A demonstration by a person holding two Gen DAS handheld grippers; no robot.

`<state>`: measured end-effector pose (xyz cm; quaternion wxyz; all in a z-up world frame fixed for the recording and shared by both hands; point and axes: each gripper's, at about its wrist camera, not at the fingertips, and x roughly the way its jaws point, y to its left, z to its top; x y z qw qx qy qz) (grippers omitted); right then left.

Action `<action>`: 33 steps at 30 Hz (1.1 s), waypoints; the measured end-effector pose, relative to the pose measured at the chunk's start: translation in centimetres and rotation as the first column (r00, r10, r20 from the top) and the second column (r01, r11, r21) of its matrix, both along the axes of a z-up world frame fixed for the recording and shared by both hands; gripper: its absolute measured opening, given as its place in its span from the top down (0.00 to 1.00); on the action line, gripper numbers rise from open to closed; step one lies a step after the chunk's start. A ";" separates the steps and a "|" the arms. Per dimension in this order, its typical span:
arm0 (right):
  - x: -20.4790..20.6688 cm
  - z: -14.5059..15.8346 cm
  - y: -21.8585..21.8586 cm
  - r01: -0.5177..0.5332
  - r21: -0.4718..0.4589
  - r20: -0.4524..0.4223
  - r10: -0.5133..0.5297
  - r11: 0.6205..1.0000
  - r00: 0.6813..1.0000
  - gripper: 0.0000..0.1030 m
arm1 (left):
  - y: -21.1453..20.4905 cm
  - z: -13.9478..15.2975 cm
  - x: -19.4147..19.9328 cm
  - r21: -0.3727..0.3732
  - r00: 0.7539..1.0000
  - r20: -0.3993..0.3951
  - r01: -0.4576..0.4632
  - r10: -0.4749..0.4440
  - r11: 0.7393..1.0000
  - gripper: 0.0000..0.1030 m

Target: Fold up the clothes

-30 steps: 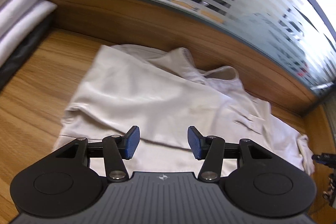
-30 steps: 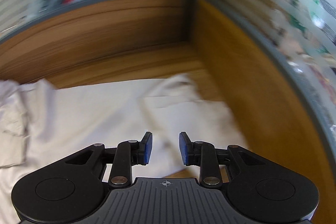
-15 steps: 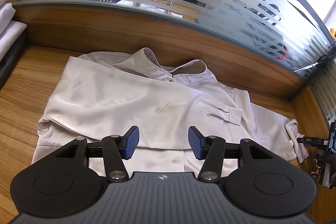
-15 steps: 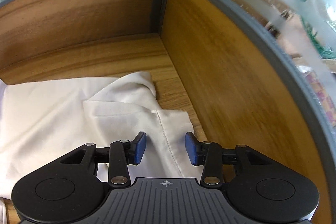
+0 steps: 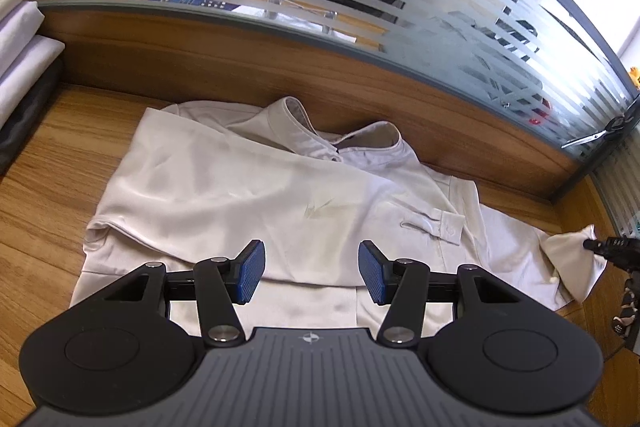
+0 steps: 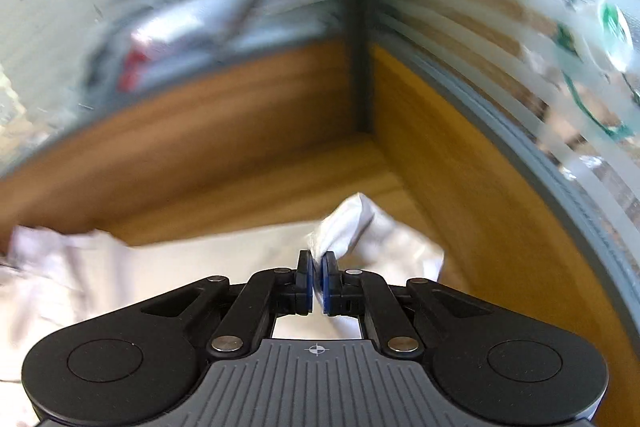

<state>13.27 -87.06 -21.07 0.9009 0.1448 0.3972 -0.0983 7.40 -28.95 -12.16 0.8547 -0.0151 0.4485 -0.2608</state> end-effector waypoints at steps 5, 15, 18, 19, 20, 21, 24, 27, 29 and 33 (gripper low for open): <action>0.4 2.5 6.0 -0.022 0.136 0.054 0.015 0.991 0.998 0.94 | 1.2 0.5 0.5 0.002 1.000 0.023 -0.002 0.002 1.000 0.44; 4.2 3.4 21.8 -0.165 0.249 0.083 0.148 0.954 0.985 0.94 | 5.4 0.6 2.3 0.008 0.998 0.037 -0.058 0.058 0.998 0.44; 6.0 2.9 25.5 -0.202 0.258 0.075 0.189 0.945 0.979 0.94 | 6.8 0.5 2.8 0.014 0.997 0.037 -0.074 0.073 0.997 0.44; 6.6 2.7 26.8 -0.217 0.263 0.069 0.206 0.940 0.976 0.94 | 7.2 0.5 2.9 0.016 0.996 0.038 -0.080 0.079 0.997 0.44; 7.1 2.4 28.0 -0.233 0.264 0.064 0.224 0.936 0.973 0.94 | 7.5 0.5 3.0 0.017 0.996 0.039 -0.086 0.085 0.996 0.44; 7.5 2.2 29.1 -0.249 0.264 0.061 0.242 0.932 0.969 0.94 | 7.9 0.5 3.0 0.019 0.995 0.040 -0.092 0.091 0.996 0.44; 8.8 1.7 32.3 -0.294 0.263 0.049 0.292 0.919 0.955 0.93 | 8.9 0.4 3.3 0.021 0.993 0.038 -0.112 0.111 0.993 0.44; 9.3 1.3 35.1 -0.349 0.263 0.031 0.353 0.900 0.935 0.88 | 9.3 0.0 3.7 0.028 0.993 0.025 -0.120 0.119 0.992 0.44; 9.1 1.5 36.6 -0.387 0.255 0.013 0.398 0.886 0.917 0.80 | 9.3 -0.4 3.8 0.038 0.993 0.016 -0.118 0.118 0.992 0.42; 8.6 1.8 37.6 -0.472 0.239 0.001 0.486 0.849 0.874 0.57 | 8.7 -1.3 3.9 0.049 0.995 0.009 -0.100 0.099 0.994 0.41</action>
